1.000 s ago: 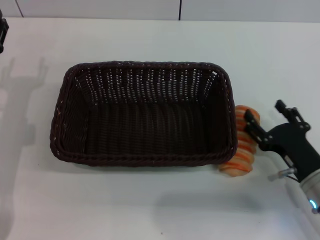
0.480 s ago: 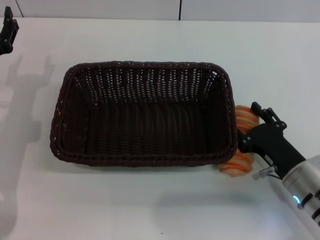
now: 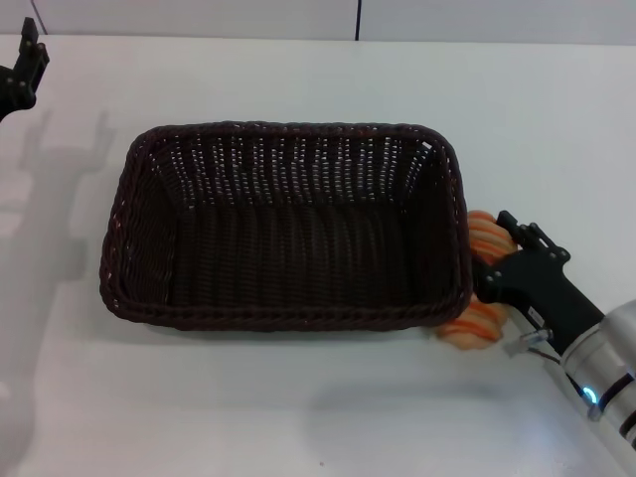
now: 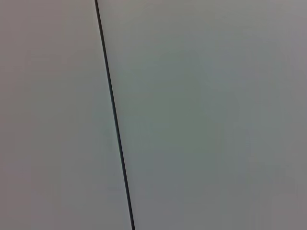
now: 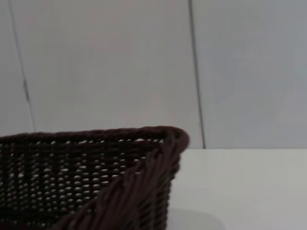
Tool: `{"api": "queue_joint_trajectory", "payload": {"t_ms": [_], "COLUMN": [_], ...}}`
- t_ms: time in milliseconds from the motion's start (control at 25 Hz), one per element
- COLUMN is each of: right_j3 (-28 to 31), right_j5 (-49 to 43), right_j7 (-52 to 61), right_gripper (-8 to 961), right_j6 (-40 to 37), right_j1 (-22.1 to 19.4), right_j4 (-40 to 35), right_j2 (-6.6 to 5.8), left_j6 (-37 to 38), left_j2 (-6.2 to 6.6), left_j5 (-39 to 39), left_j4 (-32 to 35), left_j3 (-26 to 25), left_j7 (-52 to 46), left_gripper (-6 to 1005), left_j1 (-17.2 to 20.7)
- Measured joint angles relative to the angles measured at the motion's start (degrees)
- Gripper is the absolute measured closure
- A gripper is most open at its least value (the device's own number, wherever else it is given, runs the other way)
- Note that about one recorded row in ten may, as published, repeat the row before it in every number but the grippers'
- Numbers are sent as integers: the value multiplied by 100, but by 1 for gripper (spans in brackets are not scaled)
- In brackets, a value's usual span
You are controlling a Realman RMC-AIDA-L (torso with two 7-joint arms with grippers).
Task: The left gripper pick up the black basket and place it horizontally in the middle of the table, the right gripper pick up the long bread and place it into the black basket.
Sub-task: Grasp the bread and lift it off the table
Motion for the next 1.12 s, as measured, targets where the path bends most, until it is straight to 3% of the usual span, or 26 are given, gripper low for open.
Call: {"api": "queue_joint_trajectory", "payload": {"t_ms": [400, 640, 1000, 1120], "right_j3": [190, 188, -66, -140], "right_j5": [-4, -22, -53, -193], "right_j7": [21, -249, -309, -309], "right_gripper": [301, 354, 461, 552], "right_j6": [-121, -1638, -2883, -3403], "right_j1": [-118, -507, -730, -769], "right_j4": [-3, -16, -34, -20], "right_j2": [-10, 7, -17, -18], "left_j6": [-45, -84, -75, -58], "left_j2": [-1, -1, -1, -1], "left_j5": [17, 19, 14, 13], "left_j4": [0, 8, 26, 27], "left_j3": [-1, -1, -9, -8], "left_j7": [6, 7, 7, 7], "left_gripper": [212, 212, 212, 212], "left_j1": [-20, -36, -39, -38]}}
